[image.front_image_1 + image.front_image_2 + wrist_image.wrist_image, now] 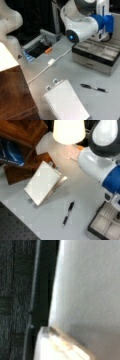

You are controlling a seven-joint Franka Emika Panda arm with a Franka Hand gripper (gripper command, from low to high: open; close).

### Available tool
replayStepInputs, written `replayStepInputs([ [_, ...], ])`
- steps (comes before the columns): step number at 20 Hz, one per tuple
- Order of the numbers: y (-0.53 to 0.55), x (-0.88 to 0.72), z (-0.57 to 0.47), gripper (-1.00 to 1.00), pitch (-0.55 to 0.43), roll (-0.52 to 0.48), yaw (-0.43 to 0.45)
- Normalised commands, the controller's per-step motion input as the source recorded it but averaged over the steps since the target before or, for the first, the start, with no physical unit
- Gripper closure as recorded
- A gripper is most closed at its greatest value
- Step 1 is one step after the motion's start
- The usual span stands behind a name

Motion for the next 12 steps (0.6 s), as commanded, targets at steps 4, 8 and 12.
replayStepInputs([
  [4, 0.18, -0.04, 0.07, -1.00, 0.027, -0.002, -0.271],
  [8, 0.26, -0.03, 0.02, -1.00, 0.008, -0.053, -0.278],
  [12, 0.35, -0.01, -0.03, -1.00, -0.011, -0.041, -0.273],
])
